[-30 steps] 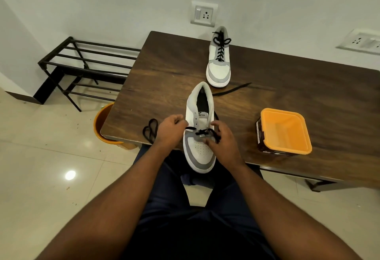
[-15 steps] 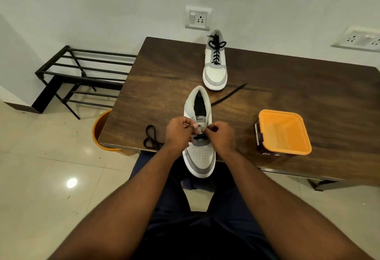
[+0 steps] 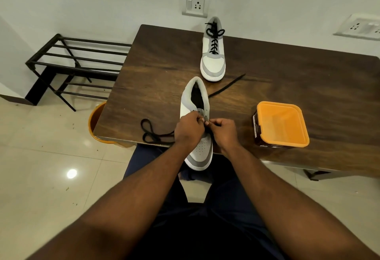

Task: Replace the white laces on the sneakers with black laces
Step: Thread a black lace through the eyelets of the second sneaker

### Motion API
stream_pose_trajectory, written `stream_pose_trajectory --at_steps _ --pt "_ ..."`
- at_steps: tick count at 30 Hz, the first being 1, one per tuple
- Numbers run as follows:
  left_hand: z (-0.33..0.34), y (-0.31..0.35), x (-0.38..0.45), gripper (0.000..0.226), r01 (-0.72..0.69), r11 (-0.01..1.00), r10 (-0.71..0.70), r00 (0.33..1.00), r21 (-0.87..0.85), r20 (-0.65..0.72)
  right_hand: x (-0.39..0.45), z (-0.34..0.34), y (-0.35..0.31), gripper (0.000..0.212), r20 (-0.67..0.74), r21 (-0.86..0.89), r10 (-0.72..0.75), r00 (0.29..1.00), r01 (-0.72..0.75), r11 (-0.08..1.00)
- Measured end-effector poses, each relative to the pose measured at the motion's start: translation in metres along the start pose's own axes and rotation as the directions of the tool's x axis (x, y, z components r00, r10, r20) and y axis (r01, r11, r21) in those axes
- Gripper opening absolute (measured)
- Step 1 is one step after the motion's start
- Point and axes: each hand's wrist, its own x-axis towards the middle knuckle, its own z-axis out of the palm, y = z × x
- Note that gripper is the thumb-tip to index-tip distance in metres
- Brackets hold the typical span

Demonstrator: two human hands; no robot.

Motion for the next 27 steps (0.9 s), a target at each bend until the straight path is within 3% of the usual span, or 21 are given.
stream_pose_trajectory --at_steps 7,14,18,19,21,23,27 --pt "0.012 0.002 -0.007 0.017 0.037 0.999 -0.039 0.996 -0.026 -0.083 -0.003 -0.001 0.001 0.011 -0.009 -0.038 -0.05 0.999 0.049 0.998" --pt "0.011 0.0 0.005 0.022 0.121 0.99 -0.123 0.992 -0.066 -0.018 -0.003 -0.011 -0.007 0.023 0.033 0.018 -0.002 0.999 0.001 1.0" --pt "0.012 -0.001 0.006 0.024 0.145 0.977 -0.144 0.989 -0.158 0.018 0.0 -0.015 -0.013 0.018 0.093 -0.016 -0.013 0.996 0.015 1.0" --pt "0.011 -0.001 0.004 0.027 0.112 0.987 -0.111 0.994 -0.111 0.021 0.001 -0.014 -0.014 0.016 0.086 -0.018 0.0 0.996 0.002 1.0" --pt "0.006 -0.005 -0.001 0.038 0.01 0.983 -0.01 1.0 0.181 0.0 0.003 -0.014 -0.018 0.015 0.064 -0.037 0.039 0.997 -0.036 0.999" --pt "-0.001 -0.011 -0.009 0.052 -0.043 0.901 0.063 0.997 0.432 -0.033 0.006 -0.016 -0.022 0.015 0.076 -0.028 0.11 0.991 -0.109 0.994" --pt "-0.005 -0.031 -0.014 0.058 -0.068 0.897 0.101 0.993 0.437 -0.054 0.022 -0.041 -0.041 0.021 0.099 -0.081 0.248 0.964 -0.24 0.967"
